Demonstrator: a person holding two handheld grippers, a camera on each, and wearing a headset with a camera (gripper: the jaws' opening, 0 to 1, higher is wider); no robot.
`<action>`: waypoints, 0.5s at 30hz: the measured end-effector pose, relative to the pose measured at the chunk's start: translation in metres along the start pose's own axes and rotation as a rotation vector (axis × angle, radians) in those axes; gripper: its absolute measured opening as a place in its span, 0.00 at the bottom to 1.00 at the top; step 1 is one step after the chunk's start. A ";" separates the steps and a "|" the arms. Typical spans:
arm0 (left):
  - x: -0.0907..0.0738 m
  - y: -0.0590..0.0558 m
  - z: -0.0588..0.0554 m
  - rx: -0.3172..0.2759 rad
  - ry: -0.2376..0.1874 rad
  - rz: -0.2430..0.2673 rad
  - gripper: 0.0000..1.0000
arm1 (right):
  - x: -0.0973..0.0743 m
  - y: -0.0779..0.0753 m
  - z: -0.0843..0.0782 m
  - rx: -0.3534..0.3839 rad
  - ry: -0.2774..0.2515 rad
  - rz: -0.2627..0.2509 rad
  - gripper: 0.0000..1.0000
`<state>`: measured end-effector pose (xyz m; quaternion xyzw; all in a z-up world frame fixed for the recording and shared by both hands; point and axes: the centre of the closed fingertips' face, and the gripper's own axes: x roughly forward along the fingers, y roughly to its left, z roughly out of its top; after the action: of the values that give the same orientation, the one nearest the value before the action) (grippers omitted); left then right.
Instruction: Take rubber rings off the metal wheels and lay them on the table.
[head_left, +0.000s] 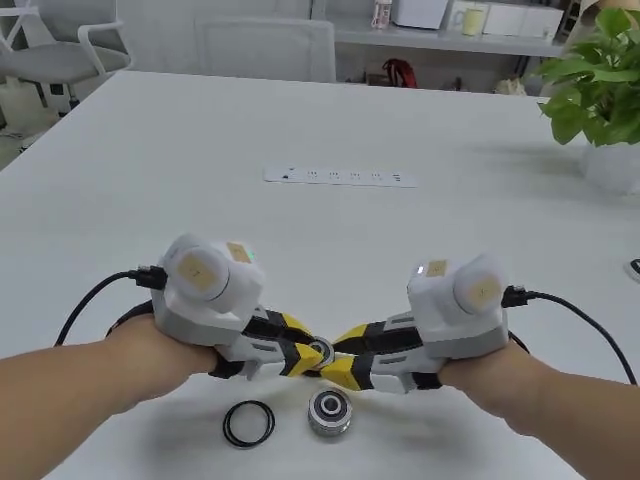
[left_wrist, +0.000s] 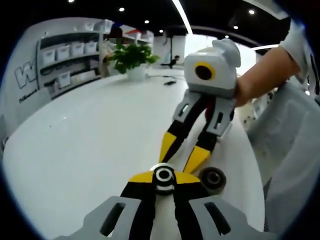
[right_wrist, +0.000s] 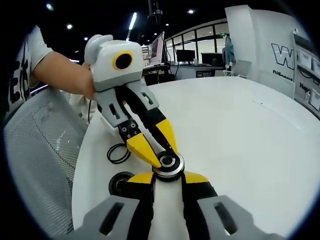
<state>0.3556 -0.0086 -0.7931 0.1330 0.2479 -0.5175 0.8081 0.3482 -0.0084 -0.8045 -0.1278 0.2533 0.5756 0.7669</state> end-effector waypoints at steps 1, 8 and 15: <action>0.000 0.000 0.000 0.000 0.000 -0.001 0.13 | 0.000 0.000 0.000 0.001 0.000 0.004 0.18; 0.000 0.000 0.000 -0.004 0.002 -0.019 0.12 | -0.001 0.000 -0.001 -0.003 0.008 0.021 0.16; 0.000 0.000 0.000 -0.006 0.003 -0.020 0.12 | -0.005 -0.003 -0.006 -0.015 0.028 0.007 0.02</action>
<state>0.3559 -0.0086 -0.7930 0.1291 0.2519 -0.5247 0.8029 0.3486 -0.0164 -0.8068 -0.1407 0.2600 0.5786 0.7602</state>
